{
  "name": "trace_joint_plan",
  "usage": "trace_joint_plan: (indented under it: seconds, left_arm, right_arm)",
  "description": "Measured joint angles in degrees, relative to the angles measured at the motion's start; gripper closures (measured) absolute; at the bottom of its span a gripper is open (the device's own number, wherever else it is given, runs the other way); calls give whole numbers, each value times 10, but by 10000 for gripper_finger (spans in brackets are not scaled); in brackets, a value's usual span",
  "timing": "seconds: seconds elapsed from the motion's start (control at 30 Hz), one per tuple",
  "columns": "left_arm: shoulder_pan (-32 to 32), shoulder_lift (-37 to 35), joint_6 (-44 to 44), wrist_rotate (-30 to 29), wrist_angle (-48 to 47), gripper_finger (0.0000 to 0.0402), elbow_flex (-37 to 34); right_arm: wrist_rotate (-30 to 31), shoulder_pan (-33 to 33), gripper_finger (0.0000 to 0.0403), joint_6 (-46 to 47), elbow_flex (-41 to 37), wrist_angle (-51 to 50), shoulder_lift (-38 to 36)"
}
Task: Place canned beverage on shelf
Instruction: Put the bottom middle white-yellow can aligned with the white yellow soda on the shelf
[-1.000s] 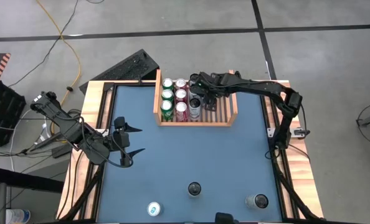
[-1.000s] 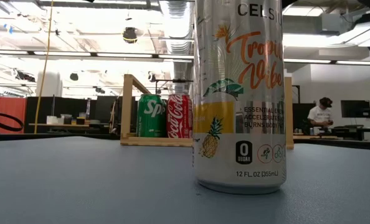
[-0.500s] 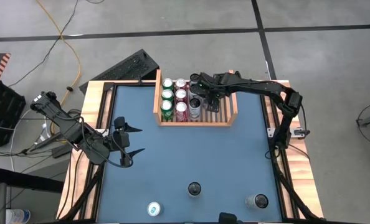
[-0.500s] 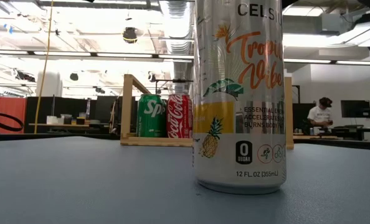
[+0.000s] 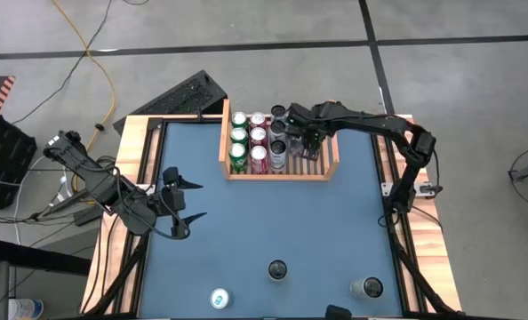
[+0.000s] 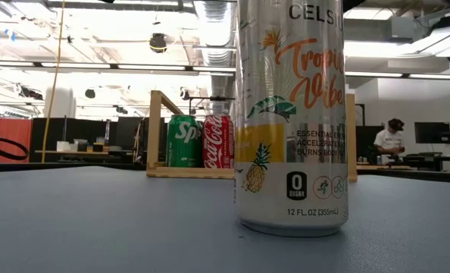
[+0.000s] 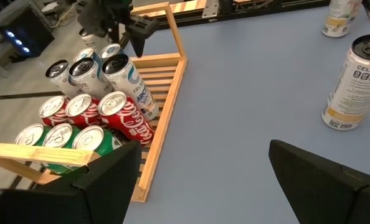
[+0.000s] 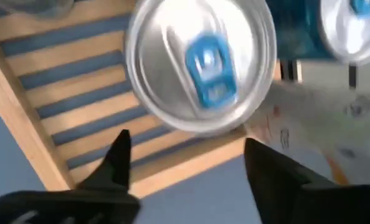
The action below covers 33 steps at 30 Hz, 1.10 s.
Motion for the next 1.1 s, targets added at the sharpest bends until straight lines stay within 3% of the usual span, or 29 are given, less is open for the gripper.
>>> trace_joint_plan:
  seconds: [0.3, 0.73, 1.1]
  left_arm:
    - [0, 0, 0, 0, -6, 60, 0]
    - [0, 0, -2, -4, -5, 60, 0]
    - [0, 0, -8, -4, -5, 60, 0]
  right_arm:
    - [-30, 11, 390, 35, -79, 59, -36]
    - [-30, 14, 401, 20, -102, 173, -35]
    - [-30, -6, 403, 17, -100, 166, -39]
